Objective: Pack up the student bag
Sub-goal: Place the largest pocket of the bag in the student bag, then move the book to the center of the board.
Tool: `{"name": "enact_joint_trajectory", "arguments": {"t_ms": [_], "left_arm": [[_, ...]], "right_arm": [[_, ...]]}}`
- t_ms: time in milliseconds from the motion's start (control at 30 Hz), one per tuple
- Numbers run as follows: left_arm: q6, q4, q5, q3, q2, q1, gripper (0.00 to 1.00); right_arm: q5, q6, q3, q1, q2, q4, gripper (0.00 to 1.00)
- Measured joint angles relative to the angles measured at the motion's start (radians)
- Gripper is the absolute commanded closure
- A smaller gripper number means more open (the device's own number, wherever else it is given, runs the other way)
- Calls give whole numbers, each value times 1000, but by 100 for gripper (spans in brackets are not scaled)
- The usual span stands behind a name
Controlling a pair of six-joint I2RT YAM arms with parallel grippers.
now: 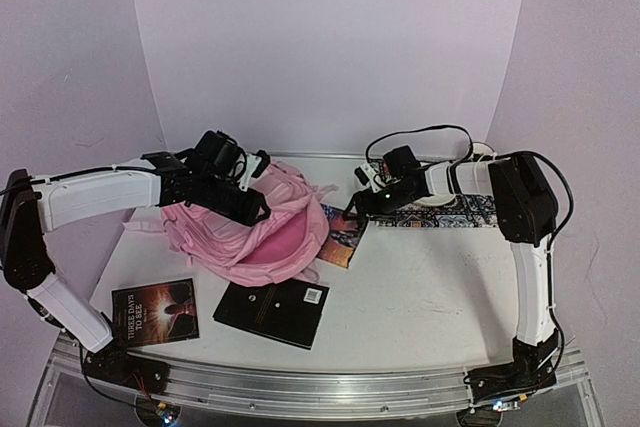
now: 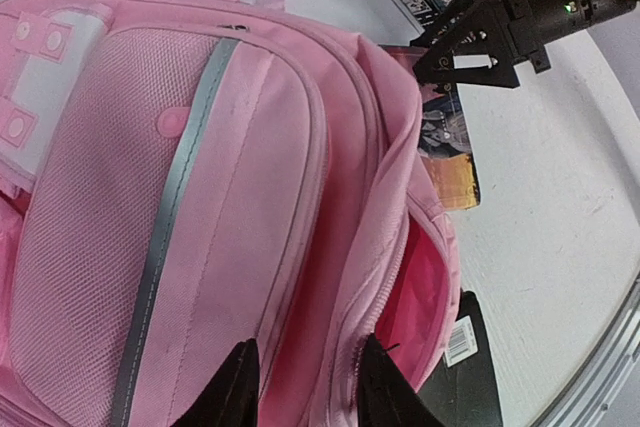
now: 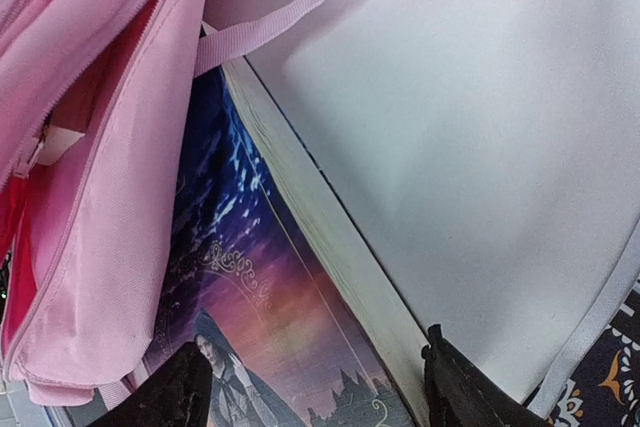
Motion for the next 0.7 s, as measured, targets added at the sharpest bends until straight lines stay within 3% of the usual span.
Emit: {"name": "enact_joint_trajectory", "arguments": {"t_ms": [200, 400, 567, 700], "left_arm": [[-24, 3, 35, -2, 0, 5, 50], [-47, 7, 58, -2, 0, 8, 45], [-63, 7, 80, -2, -6, 8, 42], [-87, 7, 99, -3, -31, 8, 42]], "right_arm": [[-48, -8, -7, -4, 0, -8, 58], [-89, -12, -26, -4, 0, -21, 73], [-111, -14, -46, -4, -3, -29, 100], [-125, 0, -101, -2, -39, -28, 100]]}}
